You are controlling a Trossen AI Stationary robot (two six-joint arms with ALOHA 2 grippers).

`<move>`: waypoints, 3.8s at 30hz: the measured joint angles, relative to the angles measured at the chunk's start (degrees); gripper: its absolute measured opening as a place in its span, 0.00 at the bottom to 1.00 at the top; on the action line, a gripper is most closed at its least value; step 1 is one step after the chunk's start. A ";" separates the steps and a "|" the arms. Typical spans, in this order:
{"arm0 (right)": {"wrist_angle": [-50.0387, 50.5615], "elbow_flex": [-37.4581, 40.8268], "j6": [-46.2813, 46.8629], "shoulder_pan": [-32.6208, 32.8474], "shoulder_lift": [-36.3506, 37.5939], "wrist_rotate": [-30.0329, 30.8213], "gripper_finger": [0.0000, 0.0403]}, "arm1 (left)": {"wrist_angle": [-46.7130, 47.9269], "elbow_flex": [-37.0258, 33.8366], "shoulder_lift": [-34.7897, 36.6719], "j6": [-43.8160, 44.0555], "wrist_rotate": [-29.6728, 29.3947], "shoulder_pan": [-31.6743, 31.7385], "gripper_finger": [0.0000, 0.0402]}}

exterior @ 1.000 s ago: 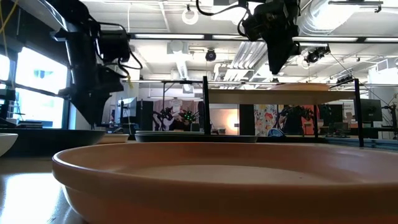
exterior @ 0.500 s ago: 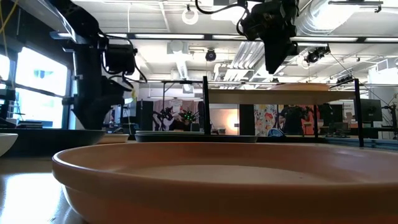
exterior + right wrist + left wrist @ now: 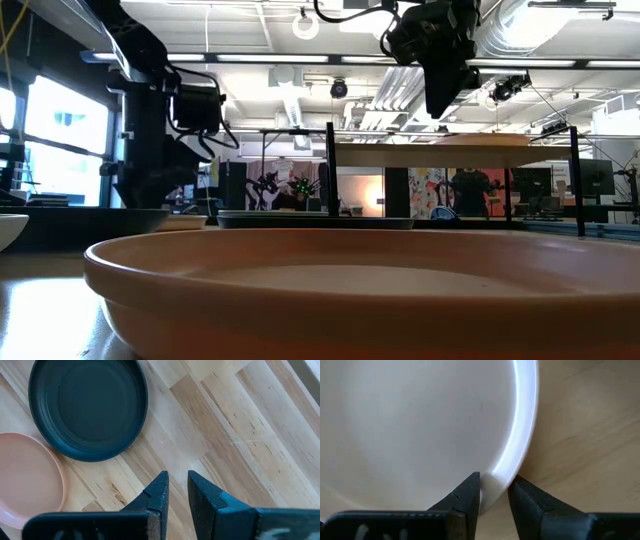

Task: Place and stack plates onto a shelf
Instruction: Stack the white plate on top of the light orange plate on the shelf

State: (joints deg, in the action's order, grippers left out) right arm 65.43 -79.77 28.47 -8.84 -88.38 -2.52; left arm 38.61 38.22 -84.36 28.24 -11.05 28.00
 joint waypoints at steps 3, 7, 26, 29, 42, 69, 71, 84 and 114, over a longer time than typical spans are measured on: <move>0.00 0.00 0.00 0.00 0.00 0.00 0.13 | 0.00 -0.02 0.00 -0.02 -0.35 -0.29 0.14; -0.01 0.00 -0.27 0.00 0.00 0.00 0.13 | 0.00 -0.02 0.00 -0.32 -0.68 -1.13 0.05; -3.69 -0.02 -0.44 0.02 0.02 1.01 0.13 | 14.58 12.61 -0.02 -7.21 -2.87 -13.05 0.00; -4.21 -0.02 -0.44 0.00 0.02 1.01 0.13 | 18.24 17.07 -0.02 -7.36 -3.96 -16.09 0.00; -5.60 -0.04 -1.97 0.02 0.02 1.03 0.13 | 30.00 32.26 0.02 -7.39 -7.64 -31.84 0.00; -13.47 -0.04 15.53 2.84 0.02 -1.24 0.41 | 31.00 40.85 0.04 -38.06 -10.14 -53.74 0.00; -15.88 -0.04 17.61 3.76 0.02 -2.77 0.41 | 30.99 40.85 0.04 -40.12 -10.14 -54.25 0.00; -37.36 -0.42 22.52 7.93 0.00 -2.55 0.33 | 31.01 40.89 -3.12 -48.99 -9.97 -56.25 0.00; -17.68 -16.92 17.52 4.87 -8.50 2.03 0.32 | 31.00 40.89 -4.07 -51.01 -13.81 -56.07 0.00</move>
State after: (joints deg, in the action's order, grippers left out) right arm 47.75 -96.68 45.99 -3.97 -96.88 -0.49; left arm 69.61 79.11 -88.42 -22.77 -24.85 -28.08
